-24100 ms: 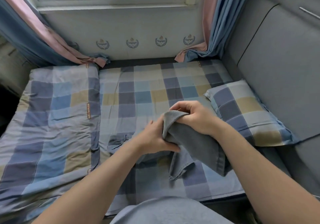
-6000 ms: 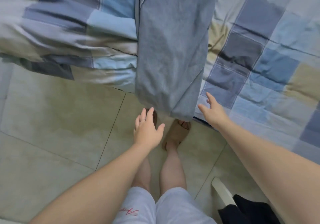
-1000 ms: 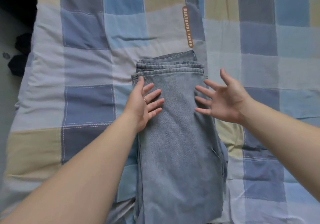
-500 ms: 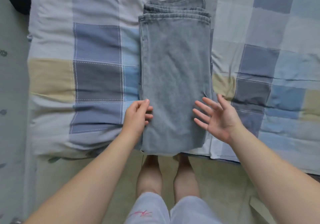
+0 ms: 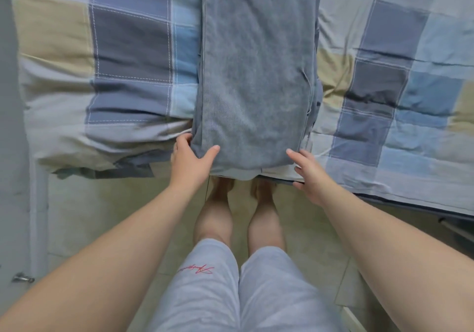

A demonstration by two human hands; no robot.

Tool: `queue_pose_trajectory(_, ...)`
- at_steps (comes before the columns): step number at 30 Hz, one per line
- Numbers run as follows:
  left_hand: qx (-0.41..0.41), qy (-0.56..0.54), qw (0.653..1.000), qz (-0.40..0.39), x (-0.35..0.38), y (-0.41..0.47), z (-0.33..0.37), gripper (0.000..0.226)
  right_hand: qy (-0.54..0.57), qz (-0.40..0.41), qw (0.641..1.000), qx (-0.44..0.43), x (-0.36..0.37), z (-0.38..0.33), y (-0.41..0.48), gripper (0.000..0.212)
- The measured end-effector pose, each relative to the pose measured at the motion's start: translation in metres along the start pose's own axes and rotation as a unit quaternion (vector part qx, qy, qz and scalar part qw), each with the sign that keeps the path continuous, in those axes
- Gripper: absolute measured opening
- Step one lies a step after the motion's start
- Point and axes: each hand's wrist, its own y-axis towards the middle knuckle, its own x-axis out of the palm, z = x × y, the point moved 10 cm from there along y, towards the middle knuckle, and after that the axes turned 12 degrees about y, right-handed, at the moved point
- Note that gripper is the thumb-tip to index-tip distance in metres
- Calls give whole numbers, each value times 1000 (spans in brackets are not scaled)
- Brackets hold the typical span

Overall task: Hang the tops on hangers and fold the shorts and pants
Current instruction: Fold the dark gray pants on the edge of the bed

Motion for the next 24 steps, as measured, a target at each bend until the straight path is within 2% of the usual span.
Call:
queue_pose_trajectory(1,-4,-14,1000,-7,3,2,0,74,2,-8,1000,-8,5,-3,3,68)
queue_pose_trajectory(4,-28,-52,998,-31,9,10,1,80,23,-1,999,-22,12,-11,13,90)
queue_pose_trajectory(7,-25,-20,998,-59,10,16,4,70,15,5,1000,-8,9,-15,15,95)
queue_pose_trajectory(12,8,-21,996,-84,8,14,13,43,-34,-13,999,11,-7,-22,4,58)
queue_pose_trajectory(16,8,-58,995,-85,8,-2,15,40,-6,-14,1000,-14,-14,-32,-12,29)
queue_pose_trajectory(22,-15,-85,991,-101,12,-46,-3,28,-20,11,1000,-1,-32,0,-40,41)
queue_pose_trajectory(24,-31,-90,989,-111,13,-63,-17,28,-33,8,999,13,-37,17,-52,39)
